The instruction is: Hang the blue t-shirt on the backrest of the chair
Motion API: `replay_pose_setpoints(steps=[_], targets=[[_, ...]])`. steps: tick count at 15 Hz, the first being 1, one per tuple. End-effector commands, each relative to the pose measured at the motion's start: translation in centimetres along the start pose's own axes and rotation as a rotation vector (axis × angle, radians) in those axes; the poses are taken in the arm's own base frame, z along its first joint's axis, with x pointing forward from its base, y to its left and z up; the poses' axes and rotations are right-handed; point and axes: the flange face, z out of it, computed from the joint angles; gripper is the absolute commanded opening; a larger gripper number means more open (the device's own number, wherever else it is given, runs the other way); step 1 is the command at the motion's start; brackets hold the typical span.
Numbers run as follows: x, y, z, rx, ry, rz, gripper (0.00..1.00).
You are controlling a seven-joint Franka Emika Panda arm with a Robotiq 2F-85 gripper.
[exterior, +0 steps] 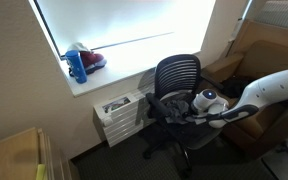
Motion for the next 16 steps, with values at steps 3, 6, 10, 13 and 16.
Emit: replay_pose_setpoints(steps=[3, 6, 10, 13, 16], targets=[[1.4, 2.0, -0.5, -0.016, 0.123, 0.03, 1.0], [0.9, 2.5, 0.7, -0.058, -0.022, 0.086, 1.0], [-0.5, 2.7, 1.5, -0.094, -0.117, 0.112, 1.0], [-0.5, 2.7, 1.5, -0.098, -0.127, 0.114, 1.0], [-0.6, 2.6, 1.5, -0.098, -0.126, 0.111, 1.0]])
